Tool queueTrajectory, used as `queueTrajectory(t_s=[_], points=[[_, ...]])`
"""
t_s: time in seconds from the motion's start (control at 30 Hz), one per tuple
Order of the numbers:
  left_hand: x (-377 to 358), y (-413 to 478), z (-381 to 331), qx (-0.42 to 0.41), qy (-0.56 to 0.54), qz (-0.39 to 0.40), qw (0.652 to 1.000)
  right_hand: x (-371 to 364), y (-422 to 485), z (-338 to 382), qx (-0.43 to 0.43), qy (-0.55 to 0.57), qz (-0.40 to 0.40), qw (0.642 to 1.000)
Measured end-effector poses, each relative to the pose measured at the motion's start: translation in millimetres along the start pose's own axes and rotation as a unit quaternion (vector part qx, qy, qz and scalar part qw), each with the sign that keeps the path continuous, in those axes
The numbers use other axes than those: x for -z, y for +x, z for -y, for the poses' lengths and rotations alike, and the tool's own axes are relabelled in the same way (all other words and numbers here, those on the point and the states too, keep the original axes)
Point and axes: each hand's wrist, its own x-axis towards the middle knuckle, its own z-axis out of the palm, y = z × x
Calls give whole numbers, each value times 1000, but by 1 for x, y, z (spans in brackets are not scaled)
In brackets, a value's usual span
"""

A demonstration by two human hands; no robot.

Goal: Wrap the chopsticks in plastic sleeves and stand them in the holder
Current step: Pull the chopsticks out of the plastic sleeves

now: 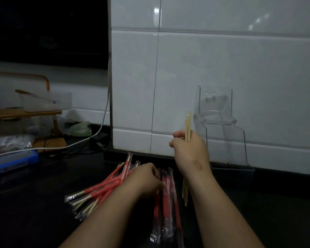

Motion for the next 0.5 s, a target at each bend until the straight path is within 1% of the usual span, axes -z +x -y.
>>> queueTrajectory(t_s=[0.1,0.23,0.3,0.37,0.43,0.5], points=[[0,-3,-1,-1,-8,24,1000,0,-2,2,4,-1,-3,1000],[-3,-3,-1,-9,-16,12,1000,1,-4,6,6,1,5,1000],[0,-1,-1,-20,-5,-22,1000,0,-4,6,-5,17,13,1000],[4,1,0,-36,-18,-72,997,-3,-3,3,-32,64,9,997],[8,3,0,-40,-80,-117,989,-7,0,0,-58,130,-4,990],[11,6,0,-45,-152,-137,978,-10,2,-2,-63,170,-14,983]])
